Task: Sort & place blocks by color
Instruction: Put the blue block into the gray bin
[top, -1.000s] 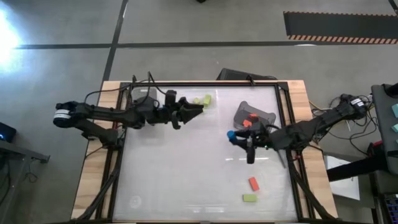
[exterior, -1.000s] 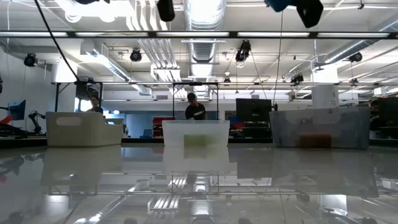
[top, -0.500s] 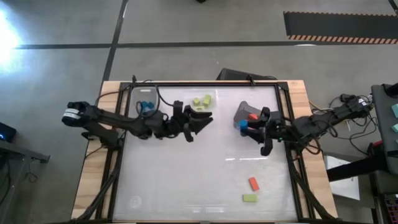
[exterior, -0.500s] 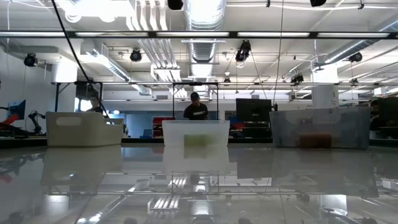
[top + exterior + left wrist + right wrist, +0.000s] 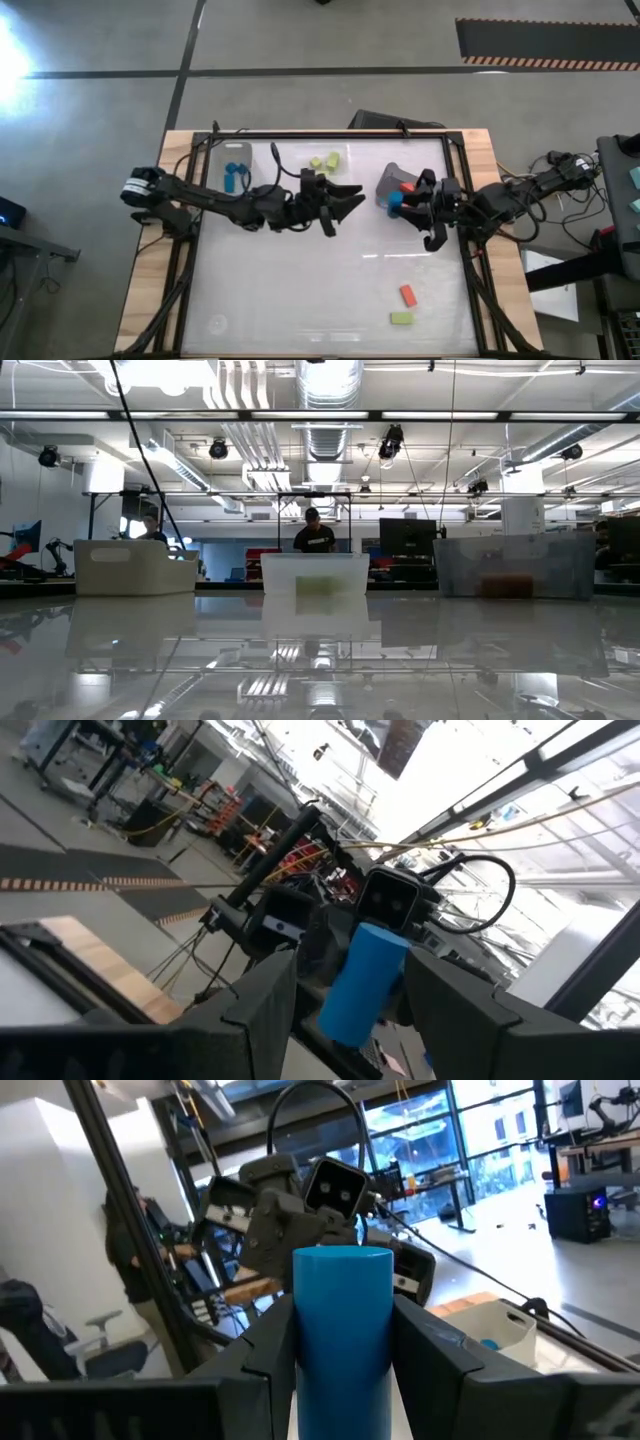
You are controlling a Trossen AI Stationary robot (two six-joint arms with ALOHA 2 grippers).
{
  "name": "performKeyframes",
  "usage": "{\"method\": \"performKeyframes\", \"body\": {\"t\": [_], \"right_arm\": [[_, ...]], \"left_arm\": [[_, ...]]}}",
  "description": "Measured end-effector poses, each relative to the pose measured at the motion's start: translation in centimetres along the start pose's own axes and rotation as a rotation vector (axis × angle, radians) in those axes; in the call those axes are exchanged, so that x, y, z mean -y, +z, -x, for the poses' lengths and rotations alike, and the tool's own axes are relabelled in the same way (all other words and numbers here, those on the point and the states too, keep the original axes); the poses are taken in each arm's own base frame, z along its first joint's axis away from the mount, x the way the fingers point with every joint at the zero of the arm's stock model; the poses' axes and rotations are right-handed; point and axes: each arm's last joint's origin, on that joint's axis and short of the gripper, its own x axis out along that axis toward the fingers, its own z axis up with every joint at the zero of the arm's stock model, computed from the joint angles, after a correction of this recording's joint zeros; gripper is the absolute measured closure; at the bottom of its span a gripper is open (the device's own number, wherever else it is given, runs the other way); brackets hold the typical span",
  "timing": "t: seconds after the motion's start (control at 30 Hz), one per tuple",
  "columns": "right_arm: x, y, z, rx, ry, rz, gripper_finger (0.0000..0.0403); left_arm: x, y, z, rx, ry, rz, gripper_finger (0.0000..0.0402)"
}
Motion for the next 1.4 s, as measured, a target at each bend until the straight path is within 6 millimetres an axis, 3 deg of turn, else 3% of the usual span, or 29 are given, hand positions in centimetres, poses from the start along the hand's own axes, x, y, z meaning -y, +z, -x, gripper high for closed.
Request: {"method": "performKeyframes", "body": {"t": [0.3,0.67,0.83,1.07,1.4], "right_arm": [[-0.1,0.8,0.0,0.079,0.015,-0.066,0.0284],[0.0,0.9,-0.2,0.106,-0.011,-0.208,0.0284],[0.5,0.3,-1.3,0.107,-0.078,-0.231,0.0284],[0.4,-0.8,-3.4,0.137,-0.035,-0.279,0.0284],[0.3,-1.4,-4.1,0.129,-0.033,-0.299,0.0284]], "left_arm": [[1.1,0.3,-1.0,-0.035,0.008,-0.132,0.0231],[0.6,-0.5,-0.9,-0.109,0.024,-0.17,0.0231],[0.7,-0.5,-0.9,-0.137,-0.02,-0.158,0.0231],[0.0,-0.2,-1.2,-0.187,-0.09,-0.129,0.023],[-1.3,-0.1,-1.4,-0.198,-0.068,-0.09,0.023]]}}
